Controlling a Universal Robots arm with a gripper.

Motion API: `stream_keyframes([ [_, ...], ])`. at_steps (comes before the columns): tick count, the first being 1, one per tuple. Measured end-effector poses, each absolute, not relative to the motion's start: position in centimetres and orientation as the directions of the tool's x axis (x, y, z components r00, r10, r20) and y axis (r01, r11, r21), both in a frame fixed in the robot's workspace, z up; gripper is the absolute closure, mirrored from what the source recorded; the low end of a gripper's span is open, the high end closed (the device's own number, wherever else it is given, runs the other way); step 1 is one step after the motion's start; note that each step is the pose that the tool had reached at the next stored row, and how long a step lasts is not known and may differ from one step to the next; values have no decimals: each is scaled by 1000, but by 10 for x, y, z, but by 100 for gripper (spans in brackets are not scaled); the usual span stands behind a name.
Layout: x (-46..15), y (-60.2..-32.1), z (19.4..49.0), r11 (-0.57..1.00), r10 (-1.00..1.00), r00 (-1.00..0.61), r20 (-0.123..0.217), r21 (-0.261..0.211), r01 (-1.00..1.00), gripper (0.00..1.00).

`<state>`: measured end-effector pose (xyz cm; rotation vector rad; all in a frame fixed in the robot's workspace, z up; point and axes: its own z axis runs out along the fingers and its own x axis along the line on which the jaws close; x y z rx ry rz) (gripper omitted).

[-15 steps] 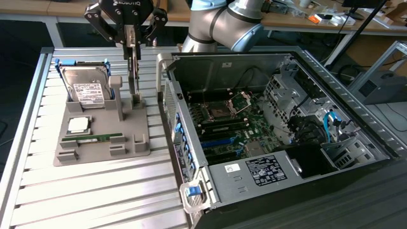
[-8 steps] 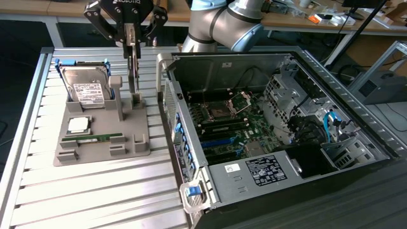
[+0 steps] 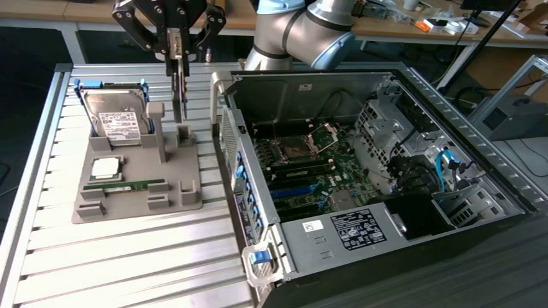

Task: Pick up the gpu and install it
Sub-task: 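Pick up the gpu and move the gpu toward the slot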

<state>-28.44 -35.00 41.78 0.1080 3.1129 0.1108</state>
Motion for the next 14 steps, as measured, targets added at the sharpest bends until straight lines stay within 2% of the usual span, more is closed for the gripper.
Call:
stream_keyframes([
  [10,-284,-350,422,995,70,-997,-22,69,68,73],
  [14,-284,-350,422,997,69,-997,-25,29,68,73],
])
